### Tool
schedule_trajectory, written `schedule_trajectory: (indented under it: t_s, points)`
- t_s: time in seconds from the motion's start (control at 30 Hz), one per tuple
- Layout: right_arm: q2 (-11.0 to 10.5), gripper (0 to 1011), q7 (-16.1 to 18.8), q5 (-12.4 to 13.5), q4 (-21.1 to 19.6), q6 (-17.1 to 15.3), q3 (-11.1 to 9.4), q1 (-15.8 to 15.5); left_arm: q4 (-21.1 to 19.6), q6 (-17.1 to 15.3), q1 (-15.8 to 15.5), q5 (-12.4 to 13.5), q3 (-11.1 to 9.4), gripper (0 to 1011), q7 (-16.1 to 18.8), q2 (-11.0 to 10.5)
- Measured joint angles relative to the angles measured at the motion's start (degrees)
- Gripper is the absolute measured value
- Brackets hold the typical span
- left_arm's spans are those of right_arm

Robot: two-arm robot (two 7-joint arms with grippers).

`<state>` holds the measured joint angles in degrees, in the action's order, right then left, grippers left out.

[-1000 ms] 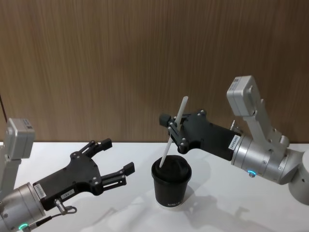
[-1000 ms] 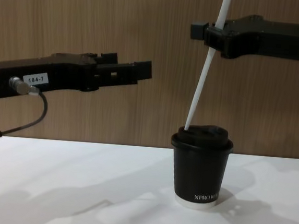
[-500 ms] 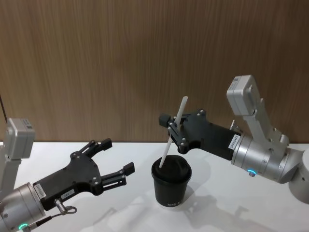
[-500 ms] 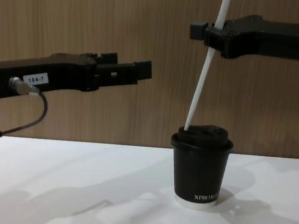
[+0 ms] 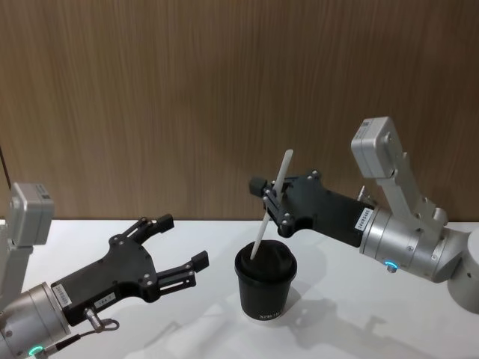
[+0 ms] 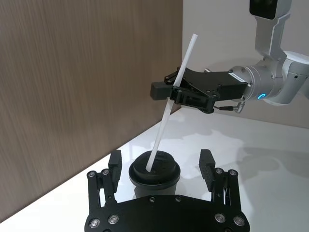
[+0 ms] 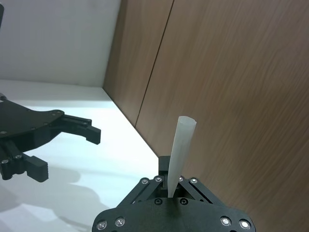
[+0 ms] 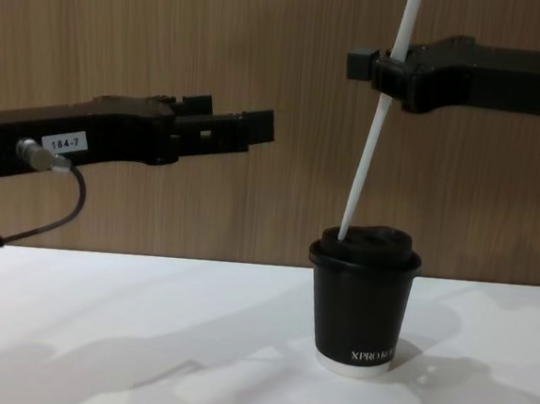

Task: Pick up the straw with one hand, pass it to the other hand, and insert it into the cup.

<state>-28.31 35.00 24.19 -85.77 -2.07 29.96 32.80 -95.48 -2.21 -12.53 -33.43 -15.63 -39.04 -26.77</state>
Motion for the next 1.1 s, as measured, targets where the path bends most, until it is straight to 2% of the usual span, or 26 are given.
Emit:
schedule_trajectory:
  t_s: [1.0, 1.1]
  points:
    - [0.8, 2, 1.8, 0.6, 3.3, 0.6, 0.9, 1.6, 0.0, 0.0, 0.0, 0.0, 0.0, 1000, 0.0, 0.0]
    - [0.8, 43, 1.9, 0.6, 3.7, 0.8, 1.0, 1.7, 0.0, 0.0, 0.0, 0.0, 0.0, 1000, 0.0, 0.0]
